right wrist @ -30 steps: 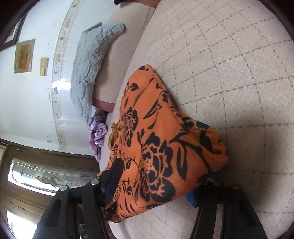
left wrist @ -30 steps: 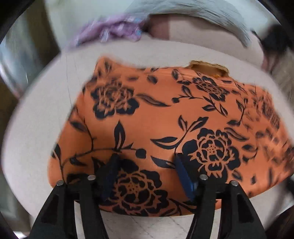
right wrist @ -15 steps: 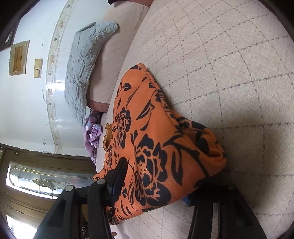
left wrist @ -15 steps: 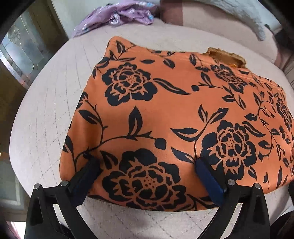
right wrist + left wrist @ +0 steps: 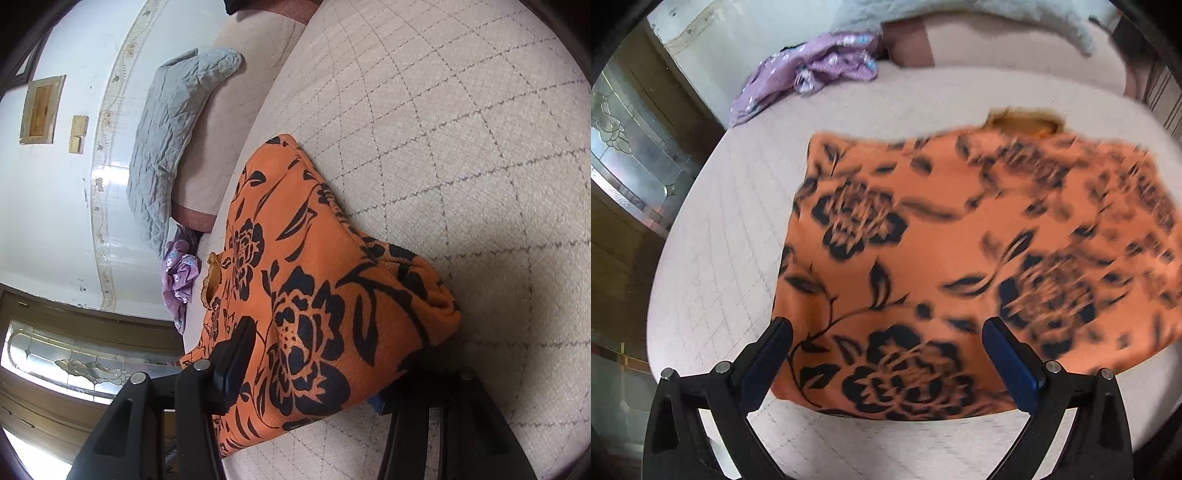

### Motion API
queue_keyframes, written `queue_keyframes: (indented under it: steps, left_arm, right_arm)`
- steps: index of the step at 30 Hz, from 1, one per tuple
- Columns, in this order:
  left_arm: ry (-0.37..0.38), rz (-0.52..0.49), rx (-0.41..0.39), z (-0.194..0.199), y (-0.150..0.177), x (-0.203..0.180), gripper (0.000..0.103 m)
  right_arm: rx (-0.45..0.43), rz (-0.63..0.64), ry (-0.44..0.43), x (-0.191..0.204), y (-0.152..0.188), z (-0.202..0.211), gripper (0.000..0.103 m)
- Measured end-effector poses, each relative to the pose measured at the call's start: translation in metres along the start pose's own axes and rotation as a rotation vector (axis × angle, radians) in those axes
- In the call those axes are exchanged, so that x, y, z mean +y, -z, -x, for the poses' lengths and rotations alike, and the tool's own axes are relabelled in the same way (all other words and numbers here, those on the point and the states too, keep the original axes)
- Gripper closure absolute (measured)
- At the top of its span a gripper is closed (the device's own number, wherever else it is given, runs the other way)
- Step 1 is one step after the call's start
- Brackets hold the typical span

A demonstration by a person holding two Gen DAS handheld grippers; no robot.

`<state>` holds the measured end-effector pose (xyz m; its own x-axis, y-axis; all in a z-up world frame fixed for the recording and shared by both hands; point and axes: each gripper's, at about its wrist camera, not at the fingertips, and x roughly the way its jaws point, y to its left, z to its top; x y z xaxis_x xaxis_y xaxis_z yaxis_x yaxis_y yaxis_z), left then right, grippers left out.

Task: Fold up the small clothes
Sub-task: 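Press the folded dress flat with the left tool, then grasp the folded dress edge with the right tool and fold it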

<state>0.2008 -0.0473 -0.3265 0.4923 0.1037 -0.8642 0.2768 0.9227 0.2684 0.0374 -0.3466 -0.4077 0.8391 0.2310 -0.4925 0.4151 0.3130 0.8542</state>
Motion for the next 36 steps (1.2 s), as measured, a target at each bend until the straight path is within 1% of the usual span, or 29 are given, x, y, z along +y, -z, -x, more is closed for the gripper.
queue_keyframes:
  steps: [1,2,3,4,6,7,9,10,11,12,13,14,15,16,17,18,21,23,25,27,29,30,32,35,36]
  left_arm:
    - [0.004,0.003,0.021,-0.008,0.005,0.002,0.0]
    - [0.031,0.019,0.015,-0.011,0.009,0.005,0.0]
    - [0.06,0.042,-0.017,-0.01,0.015,0.009,0.0]
    - [0.078,0.042,-0.027,-0.011,0.017,0.012,0.0]
    - [0.103,0.001,-0.035,-0.009,0.016,0.016,0.0]
    - [0.109,-0.007,-0.063,-0.004,0.014,0.022,0.0]
    - [0.102,0.021,-0.134,0.004,0.011,0.04,0.0]
    - [0.099,0.061,-0.174,0.007,0.011,0.056,0.0]
    - [0.098,0.1,-0.192,0.005,0.011,0.069,0.0]
    - [0.099,0.149,-0.199,0.001,0.014,0.084,0.0]
    - [0.108,0.2,-0.185,-0.006,0.017,0.097,0.0]
    - [0.112,0.249,-0.15,-0.016,0.021,0.106,0.0]
    - [0.111,0.3,-0.092,-0.028,0.024,0.117,0.001]
    - [0.138,0.349,-0.044,-0.038,0.028,0.127,0.001]
    - [0.186,0.387,-0.028,-0.042,0.03,0.135,0.001]
    - [0.205,0.425,-0.026,-0.043,0.032,0.144,0.001]
    - [0.125,0.448,-0.084,-0.034,0.034,0.163,0.001]
    - [0.102,0.513,-0.115,-0.026,0.038,0.178,0.001]
    - [0.09,0.58,-0.137,-0.025,0.044,0.2,0.001]
    - [0.051,0.631,-0.16,-0.02,0.05,0.218,0.001]
    - [0.024,0.65,-0.18,-0.018,0.054,0.227,0.001]
    - [0.015,0.656,-0.187,-0.019,0.055,0.232,0.001]
    - [0.015,0.657,-0.182,-0.026,0.055,0.238,0.001]
    - [-0.003,0.657,-0.163,-0.031,0.066,0.251,0.001]
    - [-0.011,0.66,-0.159,-0.032,0.071,0.256,0.001]
  right_arm:
    - [-0.001,0.003,-0.005,0.0,0.0,0.0,0.047]
    - [-0.002,0.001,-0.015,-0.001,0.0,0.001,0.047]
    - [-0.001,-0.006,-0.024,-0.003,0.0,0.002,0.047]
    - [0.0,-0.018,-0.034,-0.005,-0.001,0.002,0.047]
    - [-0.004,-0.047,-0.042,-0.007,-0.002,0.003,0.047]
    - [-0.007,-0.051,-0.037,-0.007,-0.002,0.003,0.047]
    - [-0.014,-0.039,-0.003,-0.002,-0.001,0.003,0.047]
    - [-0.018,-0.034,0.014,0.001,-0.001,0.002,0.05]
    - [-0.02,-0.029,0.028,0.003,-0.001,0.001,0.054]
    - [-0.022,-0.017,0.047,0.007,-0.002,-0.001,0.077]
    - [-0.018,-0.002,0.068,0.012,-0.003,-0.003,0.081]
    - [-0.019,0.008,0.085,0.016,-0.003,-0.003,0.081]
    - [-0.034,0.038,0.115,0.026,-0.003,-0.002,0.083]
    - [-0.042,0.066,0.131,0.034,-0.002,-0.002,0.083]
    - [-0.056,0.12,0.154,0.051,-0.002,0.0,0.083]
    - [-0.068,0.159,0.167,0.064,-0.001,0.001,0.084]
    - [-0.082,0.309,0.19,0.124,0.004,0.001,0.084]
    - [-0.072,0.391,0.189,0.159,0.011,-0.004,0.084]
    - [-0.053,0.499,0.193,0.202,0.028,-0.014,0.084]
    - [-0.016,0.614,0.187,0.243,0.058,-0.03,0.084]
    - [0.016,0.682,0.179,0.263,0.087,-0.044,0.084]
    - [0.042,0.713,0.177,0.272,0.109,-0.057,0.084]
    - [0.093,0.742,0.177,0.276,0.141,-0.08,0.084]
    - [0.227,0.766,0.176,0.267,0.195,-0.133,0.083]
    - [0.294,0.735,0.186,0.255,0.214,-0.158,0.078]
